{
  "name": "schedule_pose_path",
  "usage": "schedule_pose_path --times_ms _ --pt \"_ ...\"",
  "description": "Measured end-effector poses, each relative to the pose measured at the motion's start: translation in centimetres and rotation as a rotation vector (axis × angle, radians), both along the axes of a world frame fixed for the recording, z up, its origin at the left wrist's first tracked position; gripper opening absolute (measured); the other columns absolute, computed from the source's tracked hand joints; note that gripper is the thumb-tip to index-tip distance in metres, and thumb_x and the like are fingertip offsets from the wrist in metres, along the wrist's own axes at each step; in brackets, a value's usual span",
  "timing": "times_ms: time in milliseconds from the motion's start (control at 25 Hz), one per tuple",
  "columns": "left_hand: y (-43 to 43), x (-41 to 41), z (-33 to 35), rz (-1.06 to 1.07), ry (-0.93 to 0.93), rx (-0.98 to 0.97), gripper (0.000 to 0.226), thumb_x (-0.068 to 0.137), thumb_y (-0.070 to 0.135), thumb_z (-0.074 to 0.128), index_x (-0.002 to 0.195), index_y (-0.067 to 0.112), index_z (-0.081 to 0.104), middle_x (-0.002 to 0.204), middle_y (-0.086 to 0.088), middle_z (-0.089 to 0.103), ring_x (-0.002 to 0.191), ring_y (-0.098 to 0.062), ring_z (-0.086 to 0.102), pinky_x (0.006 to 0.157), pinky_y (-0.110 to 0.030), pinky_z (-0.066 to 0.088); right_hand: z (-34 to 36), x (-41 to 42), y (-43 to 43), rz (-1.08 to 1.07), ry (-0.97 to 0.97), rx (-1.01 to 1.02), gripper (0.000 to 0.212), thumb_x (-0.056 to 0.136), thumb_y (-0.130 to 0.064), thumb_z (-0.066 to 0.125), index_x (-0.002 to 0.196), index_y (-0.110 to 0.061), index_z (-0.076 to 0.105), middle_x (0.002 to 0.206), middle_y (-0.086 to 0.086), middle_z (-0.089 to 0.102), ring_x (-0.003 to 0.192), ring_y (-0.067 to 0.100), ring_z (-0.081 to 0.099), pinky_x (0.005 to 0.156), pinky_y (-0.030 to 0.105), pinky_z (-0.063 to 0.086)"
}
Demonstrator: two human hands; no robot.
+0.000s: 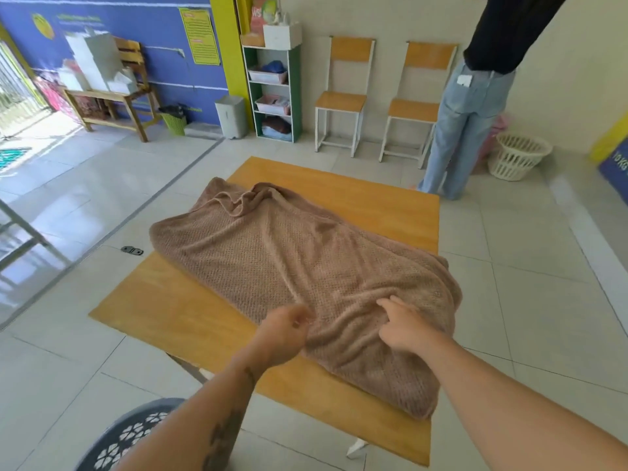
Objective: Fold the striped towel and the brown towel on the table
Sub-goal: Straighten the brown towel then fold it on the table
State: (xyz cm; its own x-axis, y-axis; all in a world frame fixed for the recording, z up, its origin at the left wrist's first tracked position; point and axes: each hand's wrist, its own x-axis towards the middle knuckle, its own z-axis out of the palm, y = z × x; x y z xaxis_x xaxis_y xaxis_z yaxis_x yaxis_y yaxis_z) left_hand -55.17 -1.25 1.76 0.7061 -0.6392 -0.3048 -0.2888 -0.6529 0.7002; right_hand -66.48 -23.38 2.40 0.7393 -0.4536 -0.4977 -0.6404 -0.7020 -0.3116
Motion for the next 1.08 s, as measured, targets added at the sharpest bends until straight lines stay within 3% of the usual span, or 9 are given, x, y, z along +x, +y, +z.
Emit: schedule_pose_path --times_ms 120,360,520,640,720,800,880,960,1080 --pt "1.2 5.0 0.8 0.075 -0.074 -0.038 0.029 0.100 0.019 0.045 0.119 0.023 0.066 0.119 0.001 0.067 0.087 -0.010 0.064 0.070 -0.022 0.048 0.2 2.8 0.8 -0.068 -0.055 0.020 0.067 0.089 -0.023 0.047 0.153 -0.029 0.028 0.160 0.001 0.024 0.146 0.030 0.022 0.118 0.051 0.026" --pt "0.0 18.5 0.2 0.113 -0.152 -0.019 0.031 0.099 0.018 0.041 0.117 0.023 0.066 0.116 0.003 0.066 0.091 -0.016 0.065 0.072 -0.029 0.053 -0.6 14.5 2.8 -0.348 -0.008 0.014 0.069 0.095 -0.048 0.041 0.154 -0.044 0.005 0.166 0.001 -0.010 0.151 0.038 -0.009 0.115 0.071 0.009" --pt "-0.4 26.1 -1.4 0.055 -0.213 0.112 0.033 0.095 0.018 0.040 0.113 0.025 0.067 0.111 0.002 0.067 0.080 -0.018 0.064 0.072 -0.034 0.057 -2.0 20.1 3.8 -0.448 0.019 -0.039 0.071 0.095 -0.065 0.029 0.154 -0.046 -0.005 0.164 0.005 -0.020 0.150 0.038 -0.017 0.110 0.076 0.004" --pt "-1.3 31.2 -2.4 -0.056 -0.306 0.211 0.034 0.093 0.018 0.040 0.113 0.026 0.067 0.119 0.002 0.065 0.096 -0.021 0.061 0.084 -0.040 0.055 -4.1 22.5 3.6 -0.368 0.087 -0.054 0.077 0.089 -0.076 0.026 0.151 -0.050 -0.011 0.163 0.002 -0.025 0.148 0.039 -0.023 0.107 0.079 0.002" --pt "-2.6 34.4 -2.7 -0.038 -0.366 0.185 0.038 0.091 0.017 0.043 0.123 0.024 0.062 0.128 -0.001 0.060 0.106 -0.026 0.059 0.089 -0.043 0.054 -5.4 23.2 2.9 -0.277 0.132 -0.126 0.082 0.086 -0.079 0.028 0.150 -0.051 -0.014 0.161 0.001 -0.031 0.146 0.040 -0.026 0.106 0.080 0.002" --pt "-3.9 37.3 -2.4 0.055 -0.401 0.176 0.054 0.087 0.019 0.048 0.141 0.025 0.045 0.143 -0.007 0.047 0.123 -0.032 0.049 0.101 -0.051 0.046 -6.1 23.9 1.9 -0.161 0.123 -0.180 0.084 0.085 -0.079 0.031 0.151 -0.050 -0.013 0.160 -0.001 -0.033 0.146 0.038 -0.028 0.106 0.080 0.002" --pt "-4.1 39.9 -2.2 0.169 -0.330 0.284 0.075 0.083 0.022 0.050 0.152 0.030 0.023 0.154 -0.008 0.026 0.139 -0.037 0.028 0.113 -0.059 0.025 -6.2 24.9 0.1 -0.046 0.103 -0.206 0.086 0.085 -0.078 0.035 0.152 -0.049 -0.009 0.161 -0.004 -0.031 0.146 0.035 -0.029 0.108 0.079 0.000" --pt "-3.1 41.9 -3.1 0.267 -0.253 0.385 0.075 0.083 0.029 0.045 0.152 0.036 0.017 0.157 -0.008 0.017 0.144 -0.038 0.016 0.114 -0.064 0.013 -6.0 26.3 -1.8 0.033 0.098 -0.207 0.086 0.084 -0.078 0.039 0.153 -0.048 -0.005 0.162 -0.006 -0.028 0.147 0.033 -0.028 0.109 0.078 0.000" --pt "0.4 42.7 -5.2 0.396 -0.297 0.327 0.059 0.092 0.044 0.038 0.148 0.044 0.019 0.153 -0.011 0.021 0.138 -0.041 0.026 0.112 -0.066 0.017 -5.7 28.6 -3.9 0.035 0.077 -0.190 0.085 0.084 -0.075 0.044 0.152 -0.051 -0.002 0.163 -0.008 -0.023 0.149 0.031 -0.023 0.111 0.076 0.000"
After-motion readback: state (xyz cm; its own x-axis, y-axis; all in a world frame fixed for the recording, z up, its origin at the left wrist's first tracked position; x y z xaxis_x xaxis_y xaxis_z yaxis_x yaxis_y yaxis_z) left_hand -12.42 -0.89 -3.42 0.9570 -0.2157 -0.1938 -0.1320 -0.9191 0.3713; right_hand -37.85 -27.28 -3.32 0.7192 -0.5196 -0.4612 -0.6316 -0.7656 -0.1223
